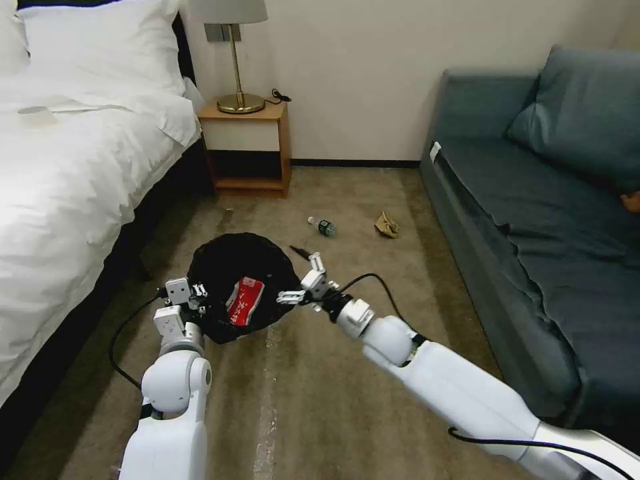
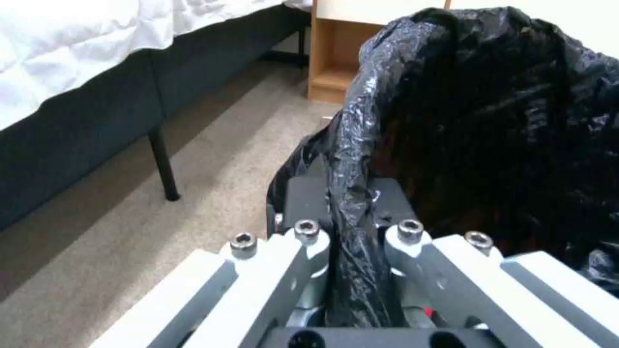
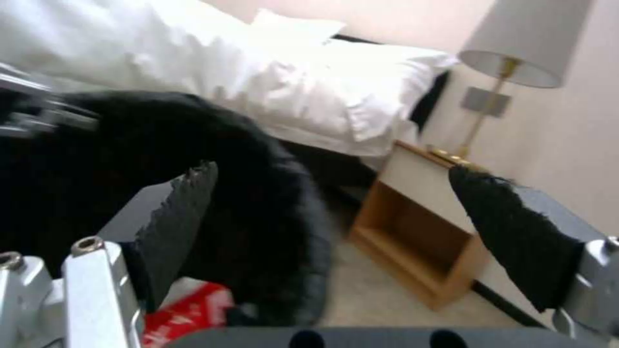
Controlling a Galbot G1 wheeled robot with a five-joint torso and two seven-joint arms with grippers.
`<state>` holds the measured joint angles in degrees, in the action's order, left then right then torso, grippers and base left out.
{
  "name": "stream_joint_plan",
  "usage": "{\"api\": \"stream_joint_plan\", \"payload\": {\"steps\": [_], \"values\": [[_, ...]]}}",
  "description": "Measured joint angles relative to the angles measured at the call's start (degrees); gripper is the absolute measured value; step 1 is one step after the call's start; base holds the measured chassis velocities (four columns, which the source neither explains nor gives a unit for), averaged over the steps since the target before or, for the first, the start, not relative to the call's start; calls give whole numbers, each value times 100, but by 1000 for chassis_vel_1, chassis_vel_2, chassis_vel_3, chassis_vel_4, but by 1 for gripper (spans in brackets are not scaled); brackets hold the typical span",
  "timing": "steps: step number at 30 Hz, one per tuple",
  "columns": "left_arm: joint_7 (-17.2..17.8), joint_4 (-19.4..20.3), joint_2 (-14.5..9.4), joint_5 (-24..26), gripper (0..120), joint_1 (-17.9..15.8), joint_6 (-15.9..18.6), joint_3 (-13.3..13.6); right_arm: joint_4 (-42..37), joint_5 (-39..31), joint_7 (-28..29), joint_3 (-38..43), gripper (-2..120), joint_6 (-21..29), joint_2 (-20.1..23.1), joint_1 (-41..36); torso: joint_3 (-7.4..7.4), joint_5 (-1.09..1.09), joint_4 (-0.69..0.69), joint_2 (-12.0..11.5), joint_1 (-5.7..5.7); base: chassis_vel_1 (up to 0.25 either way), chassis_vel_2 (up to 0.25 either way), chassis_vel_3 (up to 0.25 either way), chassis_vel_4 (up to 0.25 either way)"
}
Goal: Pick up the trash bin, then pick up the garbage on the floor and place it into the trash bin.
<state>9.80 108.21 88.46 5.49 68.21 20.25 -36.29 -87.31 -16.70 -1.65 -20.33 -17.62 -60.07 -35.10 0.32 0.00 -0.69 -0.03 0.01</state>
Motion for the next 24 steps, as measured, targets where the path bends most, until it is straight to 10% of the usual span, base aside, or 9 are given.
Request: {"api": "stream_joint_plan", "payload": {"steps": [24], "values": [[-79,-212,-26,19,5,-183,-105,-14,965,165,-389,1117,92,-88,619,-657,0,-1,0,0,0,0,0,0,0]]}}
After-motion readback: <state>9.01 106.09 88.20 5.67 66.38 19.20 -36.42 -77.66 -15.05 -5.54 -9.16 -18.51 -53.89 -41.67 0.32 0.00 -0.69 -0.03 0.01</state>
